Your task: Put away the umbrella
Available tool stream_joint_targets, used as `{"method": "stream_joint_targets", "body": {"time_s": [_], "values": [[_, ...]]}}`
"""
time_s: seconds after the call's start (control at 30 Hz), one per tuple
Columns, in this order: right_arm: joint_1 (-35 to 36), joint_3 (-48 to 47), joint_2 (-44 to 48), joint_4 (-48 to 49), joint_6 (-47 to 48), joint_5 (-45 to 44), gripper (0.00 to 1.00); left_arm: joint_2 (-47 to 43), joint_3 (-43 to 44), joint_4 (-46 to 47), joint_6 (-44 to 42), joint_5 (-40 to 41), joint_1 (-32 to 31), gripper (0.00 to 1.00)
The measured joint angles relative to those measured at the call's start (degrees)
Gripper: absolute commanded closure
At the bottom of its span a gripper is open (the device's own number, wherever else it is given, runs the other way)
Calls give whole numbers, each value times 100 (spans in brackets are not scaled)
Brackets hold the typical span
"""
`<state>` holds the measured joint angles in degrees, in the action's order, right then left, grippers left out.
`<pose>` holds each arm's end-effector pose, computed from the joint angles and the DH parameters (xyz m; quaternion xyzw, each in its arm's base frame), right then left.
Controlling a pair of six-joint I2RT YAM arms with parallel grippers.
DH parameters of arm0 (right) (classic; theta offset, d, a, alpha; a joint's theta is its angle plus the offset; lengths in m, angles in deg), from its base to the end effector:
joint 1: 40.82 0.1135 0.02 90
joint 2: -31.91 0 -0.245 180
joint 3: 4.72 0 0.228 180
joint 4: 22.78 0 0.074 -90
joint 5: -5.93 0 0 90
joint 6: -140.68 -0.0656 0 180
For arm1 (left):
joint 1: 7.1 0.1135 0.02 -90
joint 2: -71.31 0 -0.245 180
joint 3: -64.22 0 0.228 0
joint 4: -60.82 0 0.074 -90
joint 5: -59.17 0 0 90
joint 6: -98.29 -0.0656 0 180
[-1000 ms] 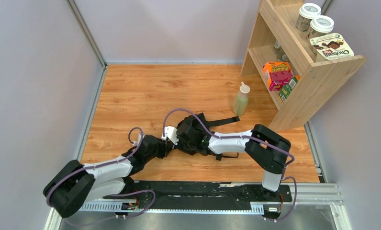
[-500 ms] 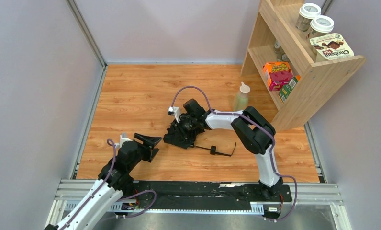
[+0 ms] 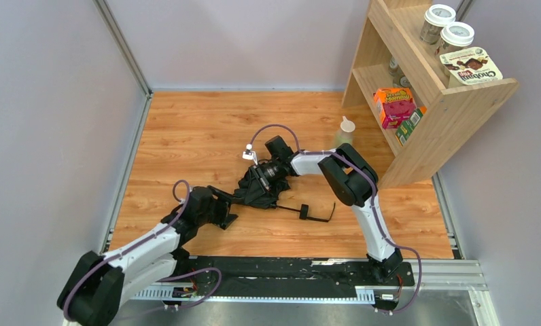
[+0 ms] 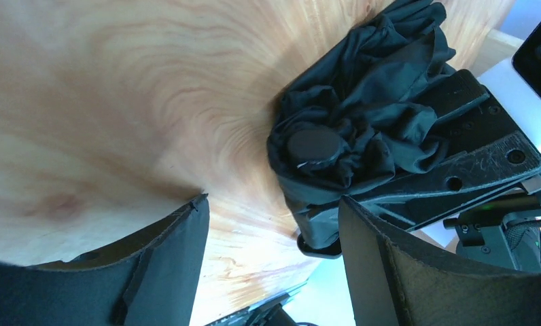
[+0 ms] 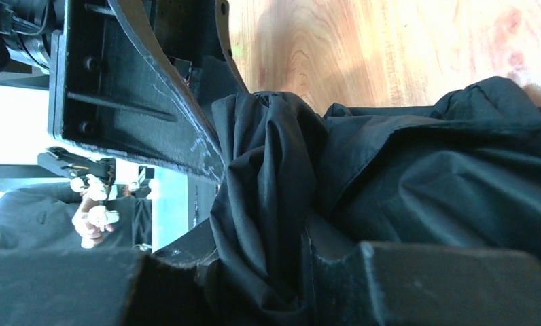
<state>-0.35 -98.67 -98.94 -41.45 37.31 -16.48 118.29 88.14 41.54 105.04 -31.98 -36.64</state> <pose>0.2791 0.3178 0.0803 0.3460 -0.7331 -0.5851 0.0212 0.1436 -0.0829 0.1093 -0.5029 0.7641 -0.3646 0.1743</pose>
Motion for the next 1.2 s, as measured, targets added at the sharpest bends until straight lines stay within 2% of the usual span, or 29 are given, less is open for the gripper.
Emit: {"method": "stream_joint_targets", "body": {"time_s": [0.13,0.33,0.43,0.53,0.67,0.83,0.87,1.0,1.03,1.07,1.13,1.17,1.2], "values": [[-31,-109,-111,-39,-199,166,100,713,179,584,-39,-146,0,23],[-55,-133,-157,33,-363,249,100,269,184,494,-13,160,-11,23],[-79,-125,-195,149,-494,343,100,420,177,584,94,310,-11,23],[-90,-125,-227,227,-603,393,100,1051,166,1040,181,299,-11,25],[-129,-127,-258,286,-732,437,100,1853,122,2155,238,284,-48,31],[-138,-201,-295,247,-782,514,100,2518,96,3091,240,634,-286,58],[-142,-225,-304,225,-785,525,100,2575,57,3206,247,723,-326,67],[-153,-389,-363,-4,-732,542,100,2813,-107,3759,385,938,-393,86],[-157,-411,-363,-52,-713,535,100,2865,-138,3880,380,946,-398,88],[-155,-422,-356,-96,-688,507,98,2924,-168,3989,372,968,-409,92],[-151,-422,-308,-170,-643,435,82,3003,-208,4146,326,977,-415,95],[-146,-415,-267,-201,-627,376,72,3032,-223,4210,302,975,-415,99],[-140,-409,-205,-234,-603,286,57,3060,-232,4273,286,962,-415,100]]}}
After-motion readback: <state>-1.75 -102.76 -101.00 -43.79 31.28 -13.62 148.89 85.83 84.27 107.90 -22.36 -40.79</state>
